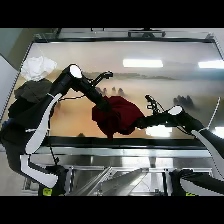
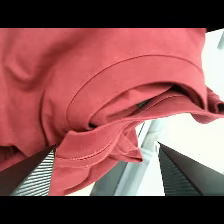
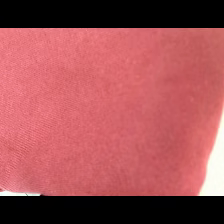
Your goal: Fold the shirts.
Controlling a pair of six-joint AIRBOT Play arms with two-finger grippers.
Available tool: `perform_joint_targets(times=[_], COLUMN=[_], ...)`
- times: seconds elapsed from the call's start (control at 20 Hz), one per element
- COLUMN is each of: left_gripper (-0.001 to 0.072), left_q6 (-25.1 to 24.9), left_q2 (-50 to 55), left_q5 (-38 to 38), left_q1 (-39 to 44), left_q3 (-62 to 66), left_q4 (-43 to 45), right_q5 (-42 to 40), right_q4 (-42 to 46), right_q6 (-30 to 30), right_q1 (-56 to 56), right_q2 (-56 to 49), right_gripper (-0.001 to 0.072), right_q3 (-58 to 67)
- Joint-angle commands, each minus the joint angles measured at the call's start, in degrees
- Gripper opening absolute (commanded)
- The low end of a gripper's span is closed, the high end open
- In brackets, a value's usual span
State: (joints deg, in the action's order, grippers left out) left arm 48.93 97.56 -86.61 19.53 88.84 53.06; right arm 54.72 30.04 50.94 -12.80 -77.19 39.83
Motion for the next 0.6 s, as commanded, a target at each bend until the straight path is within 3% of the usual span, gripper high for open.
perform_joint_targets(times=[0.0, 0.25, 0.3, 0.35, 0.45, 0.55], left_gripper=[0.0715, 0.0693, 0.0611, 0.0447, -0.0002, 0.0001], left_q6=[0.22, 0.26, 0.85, 1.27, 1.49, 3.76], left_q2=[1.60, 6.54, 6.54, 6.56, 6.56, 6.54], left_q5=[3.28, 2.45, 2.73, 2.58, 1.20, -1.27], left_q1=[0.48, 1.57, 2.16, 2.49, 2.58, 2.58], left_q3=[-0.02, 0.00, 0.02, 0.59, 3.08, 7.30], left_q4=[3.85, 3.72, 3.63, 3.30, 2.16, 2.21], right_q5=[0.00, 0.59, 0.90, 1.09, 1.33, 2.80], right_q4=[0.00, 0.00, 0.00, -0.02, 0.00, 0.00], right_q6=[-0.15, -0.13, -0.15, -0.13, -0.13, -0.13], right_q1=[-0.02, -0.02, 0.02, 0.09, 0.09, 0.15], right_q2=[0.00, 0.00, 0.00, 0.00, 0.02, 0.04], right_gripper=[0.0018, 0.0018, 0.0019, 0.0019, 0.0019, 0.0018], right_q3=[0.02, 0.02, 0.02, 0.02, 0.02, 0.13])
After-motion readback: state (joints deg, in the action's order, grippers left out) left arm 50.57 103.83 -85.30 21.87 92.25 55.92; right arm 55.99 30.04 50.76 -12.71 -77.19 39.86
